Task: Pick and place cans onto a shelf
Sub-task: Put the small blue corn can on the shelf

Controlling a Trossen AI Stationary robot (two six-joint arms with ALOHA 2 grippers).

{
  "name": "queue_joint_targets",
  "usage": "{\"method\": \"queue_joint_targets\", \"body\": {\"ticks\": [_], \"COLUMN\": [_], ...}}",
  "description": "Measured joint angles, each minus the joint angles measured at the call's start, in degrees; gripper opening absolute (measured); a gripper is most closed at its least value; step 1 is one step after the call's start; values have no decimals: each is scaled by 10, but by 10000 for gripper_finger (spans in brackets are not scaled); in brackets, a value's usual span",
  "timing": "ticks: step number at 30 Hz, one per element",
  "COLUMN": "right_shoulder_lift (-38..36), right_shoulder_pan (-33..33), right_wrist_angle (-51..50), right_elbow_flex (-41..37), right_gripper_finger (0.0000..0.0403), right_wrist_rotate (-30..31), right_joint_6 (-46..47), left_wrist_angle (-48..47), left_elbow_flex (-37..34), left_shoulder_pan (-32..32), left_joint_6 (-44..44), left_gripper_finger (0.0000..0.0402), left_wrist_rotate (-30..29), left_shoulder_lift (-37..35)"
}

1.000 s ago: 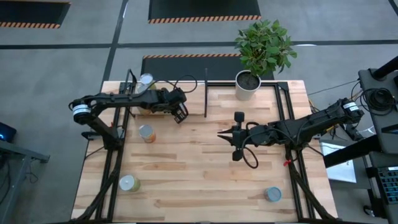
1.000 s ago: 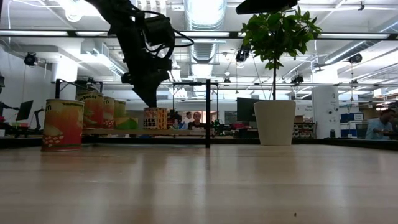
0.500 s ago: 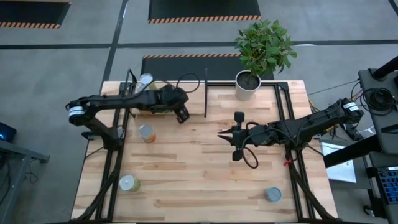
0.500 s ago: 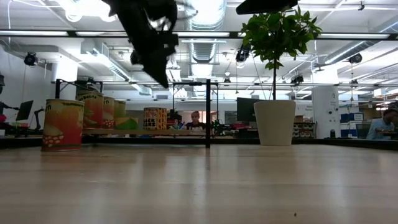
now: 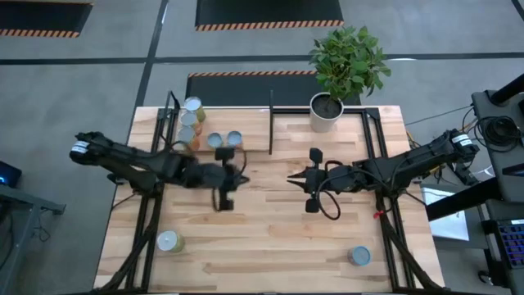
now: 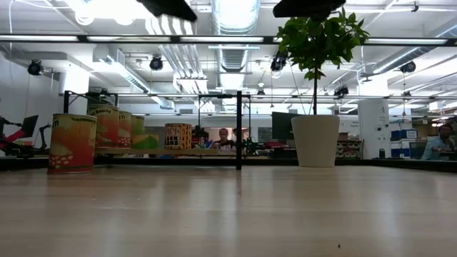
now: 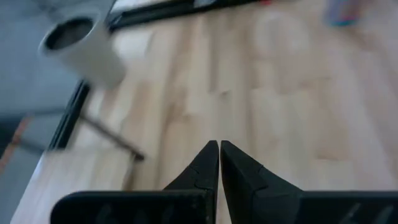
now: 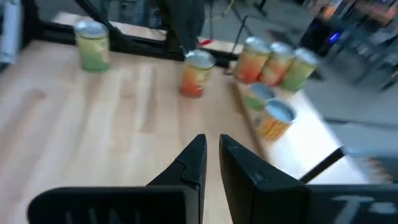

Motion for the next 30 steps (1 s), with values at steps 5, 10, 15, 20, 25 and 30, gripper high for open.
{"method": "queue_joint_targets", "body": {"ticks": [5,10,15,20,25,30], "right_shoulder_lift": [6,25,79,145,184,189], "right_shoulder_pan": [22,57,89,106,138,204], "right_wrist_angle": [-48,-148,-295,-455,-552,-557], "right_elbow_flex": [11,61,138,199,205,179], "right_gripper_finger": [34,34,34,34,34,29], "right_wrist_rotate": [-59,-89,-101,-194,-299,-392], "right_joint_6": [102,239,366,507,653,829], "left_wrist_angle": [10,5,-5,5,30,42], "left_elbow_flex": [-1,-1,-1,-2,-2,-2], "left_shoulder_pan": [-68,-95,-99,-98,-99,-99], "left_joint_6": [25,24,20,24,44,44], "left_gripper_finger": [0,0,0,0,0,0], "left_wrist_rotate": [0,-1,-7,-33,-51,-55], "left_shoulder_lift": [-22,-30,-29,-33,-46,-49]}}
